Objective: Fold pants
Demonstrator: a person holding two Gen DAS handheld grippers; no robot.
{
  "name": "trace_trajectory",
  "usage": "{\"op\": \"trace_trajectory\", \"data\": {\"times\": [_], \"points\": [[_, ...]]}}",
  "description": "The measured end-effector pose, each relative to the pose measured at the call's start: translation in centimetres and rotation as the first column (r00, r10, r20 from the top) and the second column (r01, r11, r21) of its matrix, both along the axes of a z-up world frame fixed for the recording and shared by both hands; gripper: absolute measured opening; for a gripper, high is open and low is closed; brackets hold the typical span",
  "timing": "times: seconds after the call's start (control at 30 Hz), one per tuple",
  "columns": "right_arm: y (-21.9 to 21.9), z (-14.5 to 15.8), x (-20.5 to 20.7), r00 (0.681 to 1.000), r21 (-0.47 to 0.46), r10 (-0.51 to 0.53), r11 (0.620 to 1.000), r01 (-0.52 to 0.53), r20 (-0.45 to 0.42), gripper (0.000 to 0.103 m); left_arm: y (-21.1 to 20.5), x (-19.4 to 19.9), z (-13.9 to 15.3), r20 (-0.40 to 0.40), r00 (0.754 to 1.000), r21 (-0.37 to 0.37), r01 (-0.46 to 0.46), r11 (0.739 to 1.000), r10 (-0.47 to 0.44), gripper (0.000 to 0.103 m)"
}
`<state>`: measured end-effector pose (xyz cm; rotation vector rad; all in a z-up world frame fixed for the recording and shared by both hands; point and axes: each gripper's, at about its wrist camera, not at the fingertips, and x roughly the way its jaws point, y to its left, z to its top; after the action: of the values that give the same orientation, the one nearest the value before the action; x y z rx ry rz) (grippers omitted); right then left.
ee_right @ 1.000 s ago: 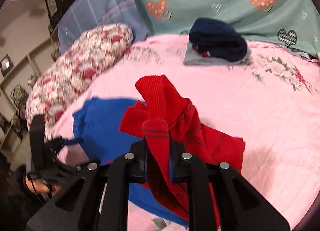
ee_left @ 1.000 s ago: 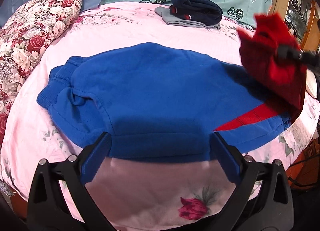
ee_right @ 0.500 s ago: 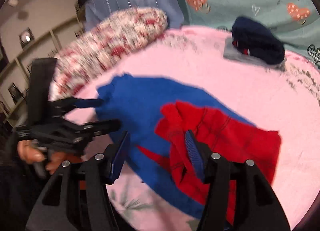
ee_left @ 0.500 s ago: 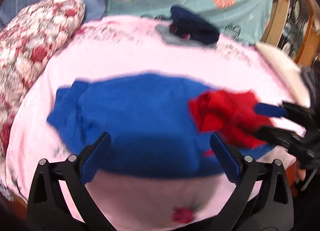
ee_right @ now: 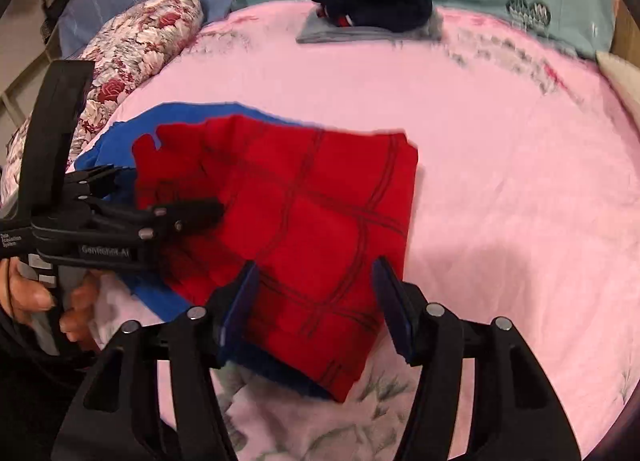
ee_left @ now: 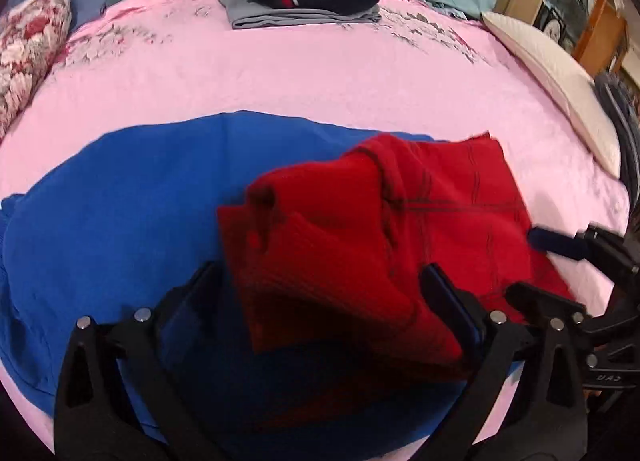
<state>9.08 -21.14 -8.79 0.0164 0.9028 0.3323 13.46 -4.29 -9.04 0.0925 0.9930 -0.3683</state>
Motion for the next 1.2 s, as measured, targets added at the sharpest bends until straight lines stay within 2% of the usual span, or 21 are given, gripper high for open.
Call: {"op": "trace_trajectory", "data": {"times": [0.1,0.17,0.2,0.23,0.27,0.33,0.4,0.43,0.47,0.5,0.53,0.57,0.63,0.73,0.8,0.93,1.0,1.03,1.1,1.17,1.2], "points": [[-0.2,0.7,0.4,1.000,0.035,0.004,0.999,-0.004,-0.001,0.067,0.0,-0.2,0.4,-0.004,1.000,0.009,-0.017,1.000,0.017,0.101],[-1.2,1.7,-0.2,0.999,0.083,-0.018,0.996,0.014,0.047,0.068,0.3,-0.6,0.9,0.018,0.999,0.004,-0.035,0.999,0.035,0.101],[-2.3,2.3,-0.9,0.996,0.093,-0.040,0.995,0.033,0.074,0.070,0.1,-0.9,1.1,0.030,0.999,0.012,-0.035,0.999,0.035,0.101],[-3.3,2.6,-0.8,0.993,0.119,-0.076,0.991,0.064,0.091,0.080,0.0,-0.8,0.9,0.033,0.999,0.022,-0.032,0.999,0.031,0.101],[-4.4,2.5,-0.9,0.991,0.144,-0.108,0.985,0.095,0.082,0.089,0.0,-0.7,0.5,0.025,0.999,0.027,-0.030,0.999,0.029,0.101],[-6.0,0.7,0.2,0.991,0.223,-0.135,0.966,0.133,-0.005,0.090,0.1,-0.7,0.5,0.031,0.999,0.023,-0.032,0.999,0.032,0.101],[-6.3,-0.8,1.5,0.992,0.305,-0.090,0.946,0.111,-0.084,0.088,0.1,-0.7,0.5,0.032,0.999,0.023,-0.032,0.999,0.031,0.101],[-6.1,-1.3,2.0,0.995,0.333,-0.059,0.939,0.082,-0.077,0.079,0.0,-0.7,0.4,0.029,0.999,0.024,-0.032,0.999,0.031,0.101],[-5.8,-1.4,2.3,0.997,0.324,-0.028,0.945,0.051,-0.076,0.050,0.0,-0.7,0.3,0.030,0.999,0.025,-0.032,0.999,0.031,0.101],[-5.5,-1.7,3.1,0.995,0.322,0.002,0.946,0.029,-0.098,0.044,-0.1,-0.6,0.3,0.030,0.999,0.026,-0.034,0.999,0.034,0.101],[-5.6,-1.7,3.7,0.993,0.352,0.018,0.936,0.025,-0.118,0.021,-0.1,-0.6,0.3,0.031,0.999,0.027,-0.037,0.999,0.036,0.101],[-5.7,-1.6,4.4,0.990,0.381,0.043,0.924,0.010,-0.131,0.014,-0.1,-0.5,0.4,0.031,0.999,0.026,-0.041,0.999,0.040,0.101],[-5.6,-0.4,4.9,0.994,0.400,0.069,0.916,-0.028,-0.089,0.012,-0.2,-0.3,0.4,0.028,0.998,0.020,-0.048,0.999,0.048,0.101],[-5.1,2.7,5.1,0.996,0.374,0.084,0.924,-0.074,-0.010,0.011,-0.9,0.8,1.0,-0.004,0.997,-0.031,-0.076,0.997,0.076,0.101],[-5.4,4.9,5.3,0.996,0.339,0.081,0.937,-0.084,0.022,0.010,-1.8,1.6,1.8,0.005,0.996,-0.054,-0.089,0.995,0.090,0.101],[-8.3,7.4,5.5,0.998,0.286,0.000,0.958,-0.020,0.069,0.010,-4.6,3.4,2.9,0.002,0.998,-0.126,-0.069,0.990,0.070,0.101],[-10.4,6.4,6.1,0.998,0.272,-0.053,0.961,0.045,0.019,0.011,-6.4,4.4,1.8,-0.037,0.998,-0.112,-0.048,0.993,0.044,0.101],[-10.9,4.9,6.9,0.996,0.247,-0.072,0.966,0.081,-0.043,0.015,-7.2,5.0,0.8,-0.073,0.997,-0.094,-0.048,0.994,0.041,0.101],[-11.1,1.6,8.0,0.983,0.171,-0.108,0.976,0.134,-0.150,0.025,-8.0,4.8,0.3,-0.037,0.999,-0.046,-0.042,0.998,0.040,0.101],[-11.4,0.3,7.8,0.976,0.098,-0.148,0.981,0.165,-0.158,0.037,-8.0,4.4,0.6,-0.033,0.999,-0.043,-0.027,0.999,0.025,0.101],[-11.6,0.7,7.2,0.978,0.090,-0.165,0.980,0.178,-0.130,0.038,-7.4,4.2,0.9,-0.040,0.999,-0.063,-0.032,0.998,0.029,0.101]]}}
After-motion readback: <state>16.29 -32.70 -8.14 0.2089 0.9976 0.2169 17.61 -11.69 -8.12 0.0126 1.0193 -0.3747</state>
